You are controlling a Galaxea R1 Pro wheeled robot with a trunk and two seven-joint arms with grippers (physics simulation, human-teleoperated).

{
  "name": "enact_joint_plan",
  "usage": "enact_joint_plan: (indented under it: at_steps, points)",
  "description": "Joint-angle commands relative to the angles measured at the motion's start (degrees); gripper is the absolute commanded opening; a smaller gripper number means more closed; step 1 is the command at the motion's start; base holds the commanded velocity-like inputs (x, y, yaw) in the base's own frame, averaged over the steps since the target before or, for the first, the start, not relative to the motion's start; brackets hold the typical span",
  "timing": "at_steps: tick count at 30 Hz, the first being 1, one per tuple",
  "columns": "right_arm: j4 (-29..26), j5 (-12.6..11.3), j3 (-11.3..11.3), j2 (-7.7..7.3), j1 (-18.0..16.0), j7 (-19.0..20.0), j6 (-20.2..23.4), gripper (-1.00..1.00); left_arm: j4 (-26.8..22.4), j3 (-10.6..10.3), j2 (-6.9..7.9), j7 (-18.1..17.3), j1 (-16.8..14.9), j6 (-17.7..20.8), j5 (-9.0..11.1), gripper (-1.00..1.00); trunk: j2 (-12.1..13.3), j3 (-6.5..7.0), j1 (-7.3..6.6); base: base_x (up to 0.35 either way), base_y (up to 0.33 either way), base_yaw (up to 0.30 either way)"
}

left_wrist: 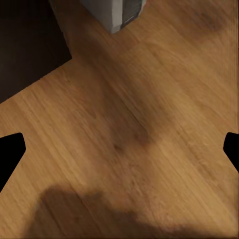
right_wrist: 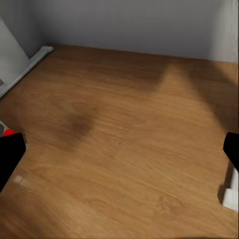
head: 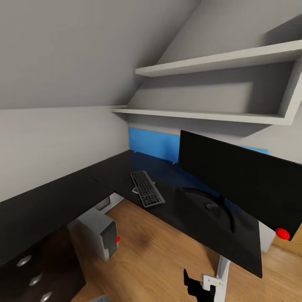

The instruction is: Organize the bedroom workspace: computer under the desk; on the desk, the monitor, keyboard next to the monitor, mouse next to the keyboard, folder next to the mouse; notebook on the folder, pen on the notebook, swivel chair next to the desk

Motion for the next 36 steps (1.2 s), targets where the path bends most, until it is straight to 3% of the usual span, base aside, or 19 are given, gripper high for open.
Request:
enact_joint_plan:
  at_steps: [1, 23, 27, 36]
  points:
    - [0.1, -0.6, -0.3, 0.01, -0.1, 0.6, -0.2, 1.0, 0.0, -0.5, 0.06, 0.4, 0.0, -0.3, 0.6, 1.0, 0.0, -0.09, 0.0, 0.0, 0.001, -0.288]
    - [0.1, -0.6, -0.3, 0.01, -0.1, 0.4, -0.1, 1.0, 0.0, -0.4, 0.11, 0.5, 0.0, -0.2, 0.6, 1.0, 0.0, -1.52, 0.0, 0.0, 0.0, -0.192]
    - [0.1, -0.6, -0.3, 0.01, -0.1, 0.4, -0.1, 1.0, 0.0, 0.6, 0.09, 0.5, 0.0, -0.2, 0.6, 1.0, 1.6, -1.09, -0.88, 0.0, 0.0, -0.14]
    - [0.0, -0.7, -0.4, -0.2, -0.1, 0.4, -0.1, 1.0, 0.0, 0.8, 0.07, 0.5, 0.0, -0.2, 0.6, 1.0, 5.2, 0.4, -2.86, 0.0, 0.0, -0.027]
